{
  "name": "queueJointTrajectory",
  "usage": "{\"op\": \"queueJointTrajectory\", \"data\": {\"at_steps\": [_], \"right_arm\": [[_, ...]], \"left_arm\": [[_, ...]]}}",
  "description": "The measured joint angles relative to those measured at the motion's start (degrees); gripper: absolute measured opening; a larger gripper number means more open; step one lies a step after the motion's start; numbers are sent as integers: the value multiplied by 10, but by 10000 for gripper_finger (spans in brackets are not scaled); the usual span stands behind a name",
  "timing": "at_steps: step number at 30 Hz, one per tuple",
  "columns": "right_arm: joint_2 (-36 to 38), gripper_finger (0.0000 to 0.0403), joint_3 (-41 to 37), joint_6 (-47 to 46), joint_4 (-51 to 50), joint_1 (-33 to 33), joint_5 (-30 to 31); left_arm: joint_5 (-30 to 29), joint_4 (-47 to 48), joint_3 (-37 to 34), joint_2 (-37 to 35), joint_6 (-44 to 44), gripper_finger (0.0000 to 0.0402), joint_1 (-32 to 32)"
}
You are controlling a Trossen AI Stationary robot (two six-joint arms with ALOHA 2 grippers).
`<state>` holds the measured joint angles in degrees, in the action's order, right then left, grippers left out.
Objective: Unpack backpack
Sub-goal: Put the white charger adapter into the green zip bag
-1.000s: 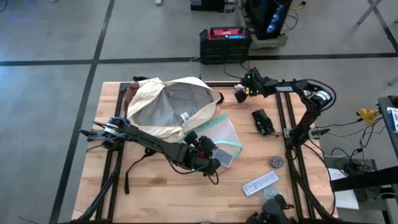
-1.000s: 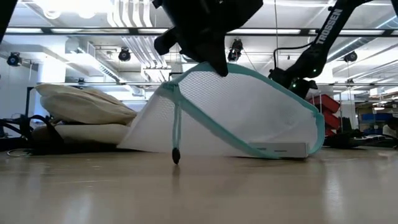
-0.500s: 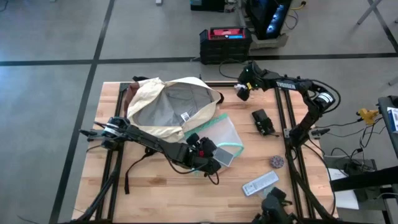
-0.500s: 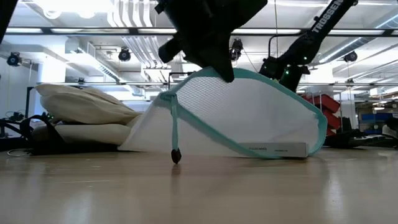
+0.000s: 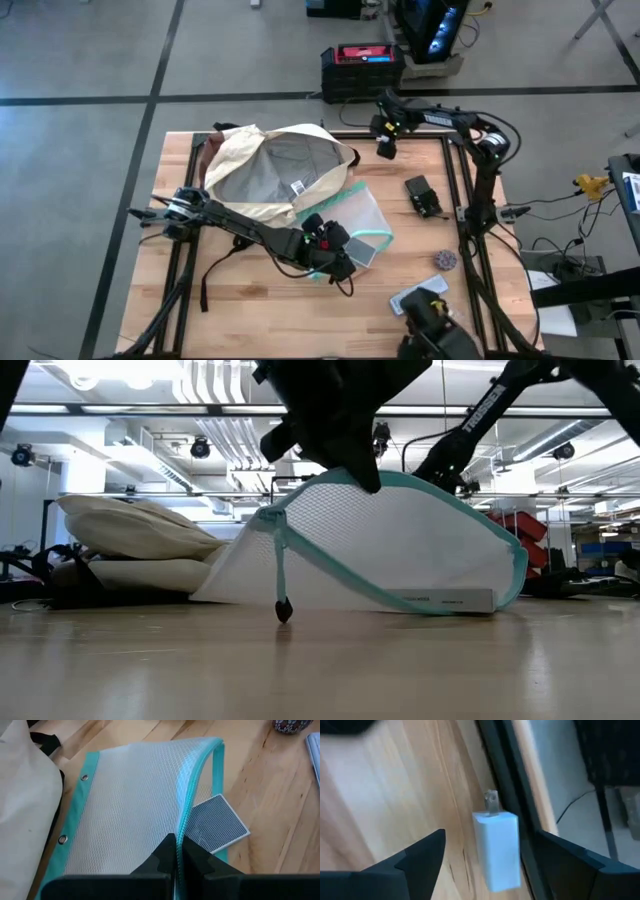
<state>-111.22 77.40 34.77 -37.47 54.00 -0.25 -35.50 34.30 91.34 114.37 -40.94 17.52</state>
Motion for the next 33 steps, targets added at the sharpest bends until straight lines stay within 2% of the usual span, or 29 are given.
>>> {"op": "queueJointTrajectory", "data": {"at_steps": [4,9,11,12,14,19,25,28,31,33], "right_arm": [[-16,219,9,-9,-7,1,9],[-10,98,9,-3,-25,-5,16],[8,71,1,-35,-101,-16,-3],[18,71,-2,-39,-127,-22,-8],[47,71,-10,-48,-105,-41,-5],[165,71,-48,-76,-144,-109,3],[358,71,-122,-154,-162,-254,3],[453,71,-178,-218,-152,-366,3],[541,71,-251,-310,-112,-509,2],[582,71,-304,-361,-55,-606,43]], "left_arm": [[-9,0,0,0,3,0,0],[-14,-1,0,0,-6,0,0],[-15,-2,0,0,-21,0,-1],[-15,-4,-1,0,-28,0,-1],[-21,-7,-3,0,-34,0,-1],[-28,-17,-6,8,-35,0,-4],[-28,-14,-7,19,-43,0,-11],[-30,-16,-7,22,-45,0,-15],[-29,-22,-7,24,-44,0,-16],[-30,-27,-6,24,-40,0,-19]]}}
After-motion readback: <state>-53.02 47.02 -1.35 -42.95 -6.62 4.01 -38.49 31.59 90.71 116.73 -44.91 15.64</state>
